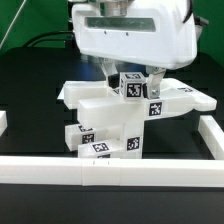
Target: Assemble chair
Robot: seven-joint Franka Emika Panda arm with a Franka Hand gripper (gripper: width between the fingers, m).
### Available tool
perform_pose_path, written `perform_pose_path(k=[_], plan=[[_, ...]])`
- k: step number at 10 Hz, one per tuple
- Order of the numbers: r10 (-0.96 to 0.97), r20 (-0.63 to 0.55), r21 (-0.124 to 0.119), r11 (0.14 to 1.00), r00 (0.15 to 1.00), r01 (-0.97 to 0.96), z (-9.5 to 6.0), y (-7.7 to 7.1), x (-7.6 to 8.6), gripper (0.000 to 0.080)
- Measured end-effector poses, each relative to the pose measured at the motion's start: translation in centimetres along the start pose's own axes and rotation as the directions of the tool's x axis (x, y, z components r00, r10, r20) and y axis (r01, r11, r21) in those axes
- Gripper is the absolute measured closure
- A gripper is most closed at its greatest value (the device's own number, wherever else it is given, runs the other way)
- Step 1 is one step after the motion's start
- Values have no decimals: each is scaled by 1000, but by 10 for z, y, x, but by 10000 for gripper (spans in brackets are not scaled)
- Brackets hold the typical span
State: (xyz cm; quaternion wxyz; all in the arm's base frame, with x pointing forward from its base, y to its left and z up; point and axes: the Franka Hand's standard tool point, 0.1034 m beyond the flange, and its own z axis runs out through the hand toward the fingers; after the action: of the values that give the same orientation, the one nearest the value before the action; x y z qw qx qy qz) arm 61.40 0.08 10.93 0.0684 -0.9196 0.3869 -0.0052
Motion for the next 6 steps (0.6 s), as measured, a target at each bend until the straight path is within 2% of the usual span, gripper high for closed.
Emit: perform_pose_path(k=[2,3,6], plan=[[-227,0,-24,974,974,227,-3,-5,5,151],[-356,2,-43,934,934,356,-4,-7,6,151],[-522,6,-51,851,853,522,-5,-7,7,151]])
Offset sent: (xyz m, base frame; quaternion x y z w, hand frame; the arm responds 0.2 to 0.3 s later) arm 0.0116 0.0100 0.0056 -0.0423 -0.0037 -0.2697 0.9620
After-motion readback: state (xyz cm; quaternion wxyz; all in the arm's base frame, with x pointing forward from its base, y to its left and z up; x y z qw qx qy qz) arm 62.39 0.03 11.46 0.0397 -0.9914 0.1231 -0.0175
